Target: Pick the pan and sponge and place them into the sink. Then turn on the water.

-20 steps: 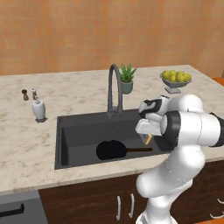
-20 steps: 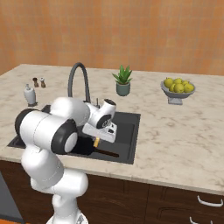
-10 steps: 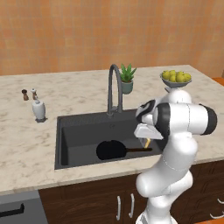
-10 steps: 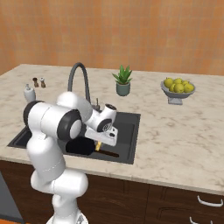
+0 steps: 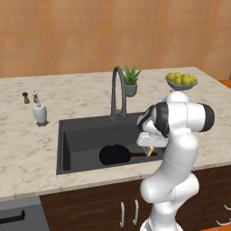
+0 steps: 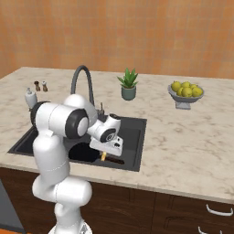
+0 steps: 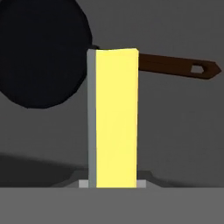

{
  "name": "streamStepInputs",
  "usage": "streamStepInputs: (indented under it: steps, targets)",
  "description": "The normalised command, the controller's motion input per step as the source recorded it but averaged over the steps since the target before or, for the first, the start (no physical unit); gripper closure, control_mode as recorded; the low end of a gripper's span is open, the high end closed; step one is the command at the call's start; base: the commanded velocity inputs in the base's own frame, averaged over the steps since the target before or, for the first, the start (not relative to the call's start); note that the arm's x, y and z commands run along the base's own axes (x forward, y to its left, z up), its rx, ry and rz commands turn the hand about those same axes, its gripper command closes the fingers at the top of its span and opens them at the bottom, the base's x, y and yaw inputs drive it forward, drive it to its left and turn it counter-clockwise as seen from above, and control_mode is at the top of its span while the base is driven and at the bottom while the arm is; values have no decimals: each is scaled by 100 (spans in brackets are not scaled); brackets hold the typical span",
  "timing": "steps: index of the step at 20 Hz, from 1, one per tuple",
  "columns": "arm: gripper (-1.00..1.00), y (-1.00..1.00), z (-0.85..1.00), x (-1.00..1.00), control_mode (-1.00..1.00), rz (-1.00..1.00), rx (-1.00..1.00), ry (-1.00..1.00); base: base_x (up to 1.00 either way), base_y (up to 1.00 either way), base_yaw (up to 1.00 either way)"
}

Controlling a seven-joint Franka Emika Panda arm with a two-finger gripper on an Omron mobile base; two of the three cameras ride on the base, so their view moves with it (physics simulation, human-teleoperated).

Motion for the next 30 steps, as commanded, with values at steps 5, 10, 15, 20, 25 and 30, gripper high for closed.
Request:
streamStepInputs:
  steps: [5, 10, 15, 20, 25, 30]
  targets:
    - [100, 0, -31, 14, -100, 0, 0, 0, 0, 0, 0]
    - [100, 0, -3, 6, -100, 0, 0, 0, 0, 0, 0]
    - [100, 1, -6, 10, -100, 0, 0, 0, 0, 0, 0]
    - [-100, 0, 0, 0, -100, 0, 0, 0, 0, 0, 0]
    - [-100, 5, 1, 1, -100, 0, 7, -7, 0, 0, 0]
    - [-100, 0, 56, 1, -100, 0, 13, -16, 0, 0, 0]
